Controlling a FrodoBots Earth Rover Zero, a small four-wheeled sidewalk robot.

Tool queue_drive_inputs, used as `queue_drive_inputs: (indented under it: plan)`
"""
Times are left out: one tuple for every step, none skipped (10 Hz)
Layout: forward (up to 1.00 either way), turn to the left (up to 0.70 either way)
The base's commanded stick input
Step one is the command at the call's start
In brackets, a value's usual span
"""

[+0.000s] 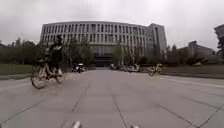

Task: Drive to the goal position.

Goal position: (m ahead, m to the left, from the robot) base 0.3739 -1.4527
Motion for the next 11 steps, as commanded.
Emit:
queue_drive_inputs:
  plan:
    - [0.70, 0.00]
    - [0.70, 0.00]
    - [0.70, 0.00]
    - [0.70, 0.00]
    - [0.70, 0.00]
    - [0.70, 0.00]
    - [0.70, 0.00]
    - [0.70, 0.00]
    - [0.70, 0.00]
    - [0.70, 0.00]
    - [0.70, 0.00]
